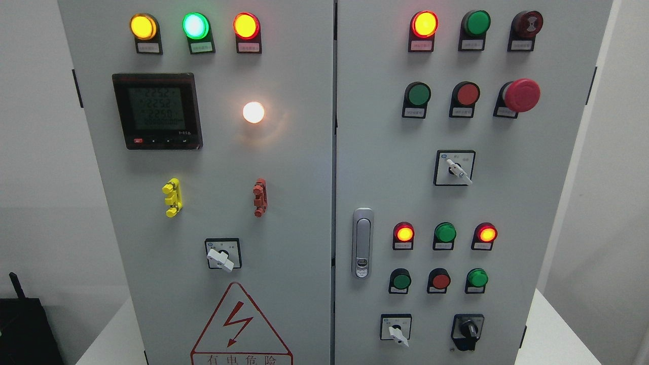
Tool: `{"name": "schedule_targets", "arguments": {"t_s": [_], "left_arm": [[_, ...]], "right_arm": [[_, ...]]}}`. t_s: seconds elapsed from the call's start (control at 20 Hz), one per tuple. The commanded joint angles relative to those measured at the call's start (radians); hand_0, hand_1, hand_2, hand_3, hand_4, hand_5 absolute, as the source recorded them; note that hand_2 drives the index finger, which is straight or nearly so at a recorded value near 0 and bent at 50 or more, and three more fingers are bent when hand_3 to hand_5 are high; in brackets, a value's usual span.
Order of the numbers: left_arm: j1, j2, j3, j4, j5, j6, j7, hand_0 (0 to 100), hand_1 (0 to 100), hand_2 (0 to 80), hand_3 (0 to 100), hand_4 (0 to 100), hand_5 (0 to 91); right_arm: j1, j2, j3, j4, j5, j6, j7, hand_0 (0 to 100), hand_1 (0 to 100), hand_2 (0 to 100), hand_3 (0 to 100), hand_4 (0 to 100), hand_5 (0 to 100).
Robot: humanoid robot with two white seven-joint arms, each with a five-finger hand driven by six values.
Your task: Trip black knob to open circuit
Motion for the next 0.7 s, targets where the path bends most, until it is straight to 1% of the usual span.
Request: {"name": "schedule_targets", "arguments": {"t_s": [0.0,0.1,0.15,0.2,0.3,0.4,0.65], "left_arm": [[-0.002,-0.002,0.001,0.0,0.002,-0.002,0.0,12,39,0.0,0,0,0.0],[-0.004,-0.002,0.001,0.0,0.002,-0.002,0.0,12,39,0.0,0,0,0.0],[-0.002,-0.002,0.001,0.0,0.002,-0.002,0.0,12,39,0.0,0,0,0.0],[-0.002,-0.002,0.001,0.0,0.002,-0.001,0.0,12,39,0.0,0,0,0.0],[-0.002,-0.002,0.001,0.0,0.002,-0.002,0.0,12,39,0.0,0,0,0.0],[-0.004,-0.002,0.001,0.0,0.002,-0.001,0.0,12,39,0.0,0,0,0.0],[-0.002,-0.002,0.001,0.0,0.002,-0.002,0.0,12,39,0.0,0,0,0.0]], "right_arm": [[0.003,0.004,0.0,-0.019,-0.002,-0.054,-0.016,8,29,0,53,36,13],[0.003,0.006,0.004,-0.019,-0.002,-0.094,-0.031,8,29,0,56,39,19],[0.001,0.006,0.004,-0.02,-0.002,-0.116,-0.036,9,30,0,57,42,24],[0.003,0.006,0.004,-0.023,-0.002,-0.136,-0.039,9,30,0,58,46,29],[0.003,0.006,0.003,-0.049,-0.003,-0.165,-0.039,9,30,0,60,50,36],[0.012,0.008,0.003,-0.086,-0.003,-0.168,-0.039,10,30,0,63,54,42],[0.02,0.012,0.007,-0.146,-0.003,-0.168,-0.042,11,30,0,67,58,49]]}}
